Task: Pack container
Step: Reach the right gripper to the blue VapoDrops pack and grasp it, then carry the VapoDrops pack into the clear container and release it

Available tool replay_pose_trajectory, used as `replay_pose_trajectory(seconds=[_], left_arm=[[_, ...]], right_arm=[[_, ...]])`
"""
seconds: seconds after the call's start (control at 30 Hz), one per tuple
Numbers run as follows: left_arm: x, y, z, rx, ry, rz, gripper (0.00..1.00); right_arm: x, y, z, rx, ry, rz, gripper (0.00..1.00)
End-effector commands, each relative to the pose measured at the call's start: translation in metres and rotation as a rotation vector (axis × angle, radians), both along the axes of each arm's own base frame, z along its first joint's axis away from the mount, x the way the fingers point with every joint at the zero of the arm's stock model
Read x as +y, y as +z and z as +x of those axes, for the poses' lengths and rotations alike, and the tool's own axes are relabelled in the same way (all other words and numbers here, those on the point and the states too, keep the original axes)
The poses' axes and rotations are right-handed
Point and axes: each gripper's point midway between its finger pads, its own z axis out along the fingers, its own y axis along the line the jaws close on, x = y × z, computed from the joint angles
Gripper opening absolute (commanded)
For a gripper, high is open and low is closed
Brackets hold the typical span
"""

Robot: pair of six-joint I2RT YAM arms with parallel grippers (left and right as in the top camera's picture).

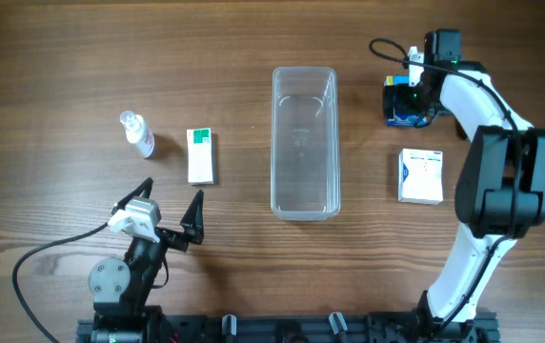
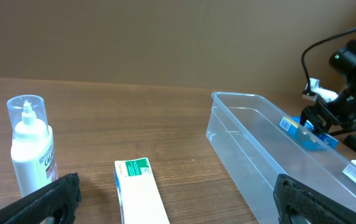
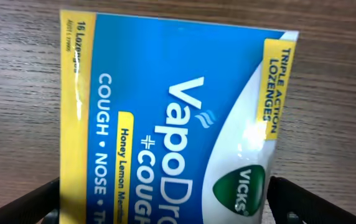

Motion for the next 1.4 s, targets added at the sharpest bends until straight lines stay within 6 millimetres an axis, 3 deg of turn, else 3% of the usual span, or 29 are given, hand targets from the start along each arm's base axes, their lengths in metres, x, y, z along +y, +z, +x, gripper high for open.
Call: replay_pose_trajectory(seconds=[0.0,0.2,0.53,0.77,0.9,1.0,1.07,1.17,1.27,1.37], left_arm=[[0.002,-0.001,0.001,-0.008,0.009,0.022,1.00],[0.002,-0.002,0.001,-0.008,0.009,0.022,1.00],[0.002,-0.002,0.001,-0.008,0.009,0.022,1.00],[0.002,-0.002,0.001,-0.008,0.009,0.022,1.00],[0.002,-0.002,0.001,-0.008,0.009,0.022,1.00],[0.002,-0.002,0.001,-0.008,0.009,0.022,1.00],[0.002,-0.002,0.001,-0.008,0.009,0.022,1.00],[0.002,-0.002,0.001,-0.008,0.009,0.022,1.00],[0.002,-0.002,0.001,-0.008,0.009,0.022,1.00],[0.002,-0.002,0.001,-0.008,0.009,0.022,1.00]], right_arm=[[0.003,-0.003,0.005,-0.007,-0.005,0.022,0.99],[0.003,-0.015,0.002,0.019,0.019,0.016,0.91],[0.002,-0.011,0.014,-0.036,0.019,0.010,0.80],[0.018,0.007,0.018,-0.069,0.021,0.020,0.78],[0.030,0.048,0.007,-0.089,-0.037,0.051,0.79],[0.038,0.124,-0.015,-0.169,-0.049,0.073,0.79],[0.066,0.180,-0.040,-0.238,-0.002,0.153,0.79],[0.098,0.230,-0.074,-0.300,0.000,0.226,0.78],[0.134,0.245,-0.100,-0.288,0.012,0.277,0.79],[0.169,0.231,-0.109,-0.253,-0.027,0.263,0.79]])
